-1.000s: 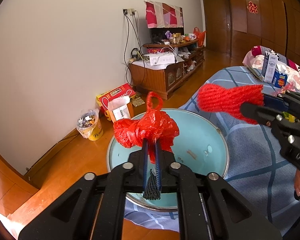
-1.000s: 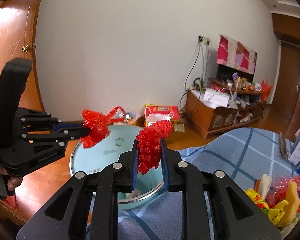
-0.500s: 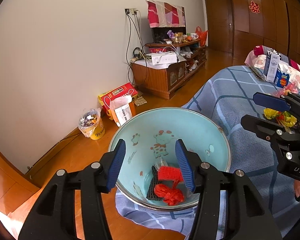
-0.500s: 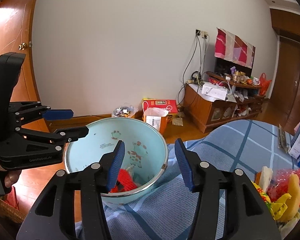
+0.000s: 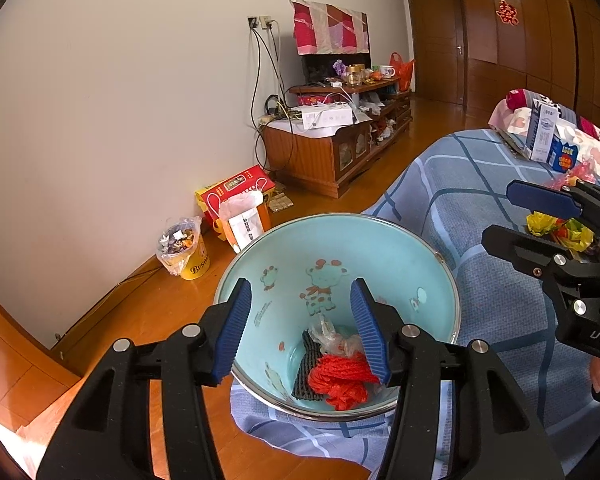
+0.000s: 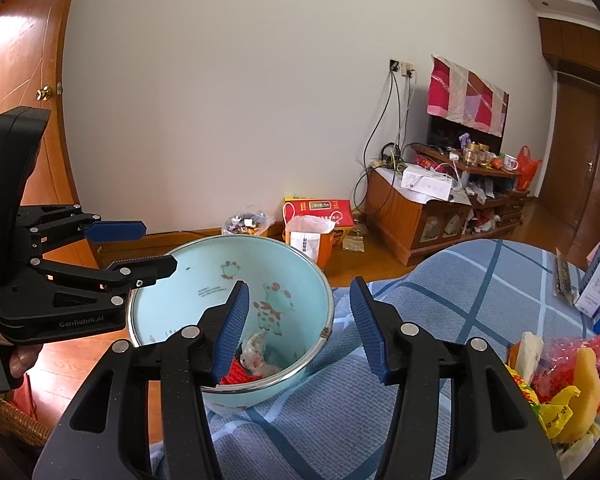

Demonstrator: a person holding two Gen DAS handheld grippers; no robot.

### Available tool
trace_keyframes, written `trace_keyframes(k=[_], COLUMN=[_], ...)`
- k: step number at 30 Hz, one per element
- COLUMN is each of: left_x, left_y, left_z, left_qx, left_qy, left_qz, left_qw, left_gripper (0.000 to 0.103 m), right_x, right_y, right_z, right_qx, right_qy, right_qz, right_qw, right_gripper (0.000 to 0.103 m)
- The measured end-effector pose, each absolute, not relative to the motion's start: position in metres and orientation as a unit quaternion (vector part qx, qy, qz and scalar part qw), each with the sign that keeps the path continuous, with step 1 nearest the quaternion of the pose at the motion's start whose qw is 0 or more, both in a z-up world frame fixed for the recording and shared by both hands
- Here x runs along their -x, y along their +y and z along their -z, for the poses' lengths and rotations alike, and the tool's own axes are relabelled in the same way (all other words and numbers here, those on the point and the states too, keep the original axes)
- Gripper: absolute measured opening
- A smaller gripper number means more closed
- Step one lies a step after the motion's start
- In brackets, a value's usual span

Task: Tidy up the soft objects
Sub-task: 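Open both tools to drop the red bag and red mesh into the bin, then grasp the purple wrapper with the right tool while the left tool grasps a yellow wrapper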

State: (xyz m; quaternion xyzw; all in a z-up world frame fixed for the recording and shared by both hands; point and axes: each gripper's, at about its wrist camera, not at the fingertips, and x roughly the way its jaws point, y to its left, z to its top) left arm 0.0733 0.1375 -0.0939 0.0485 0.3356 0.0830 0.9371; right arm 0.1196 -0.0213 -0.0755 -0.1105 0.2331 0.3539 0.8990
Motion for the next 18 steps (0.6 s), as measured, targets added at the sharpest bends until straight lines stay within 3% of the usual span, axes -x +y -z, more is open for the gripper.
trace_keyframes(k=[3, 7, 18], left_x=[-0.073, -0.073, -0.085], left_y=[0.137, 0.136, 0.075], left_z=[0.094, 0.095, 0.108], left_qx=[-0.048, -0.049, -0.084], left_qy=[0.335, 0.336, 0.345], left_qz=[-0.083, -0.084, -0.019], left_qw=[0.937, 0.937, 0.935], left_gripper=[0.052, 0.068, 0.068], right_x=[-0.12, -0.118, -0.109], right_y=[-0.021, -0.028, -0.145], right_z=[0.075, 0.072, 0.056], right_qx=[0.11, 0.108, 0.085], right_qy=[0.232, 0.23, 0.239], right_qz=[-0.353, -0.345, -0.216], right_qw=[0.9, 0.904, 0.943], right_gripper=[0.053, 0.056, 0.056])
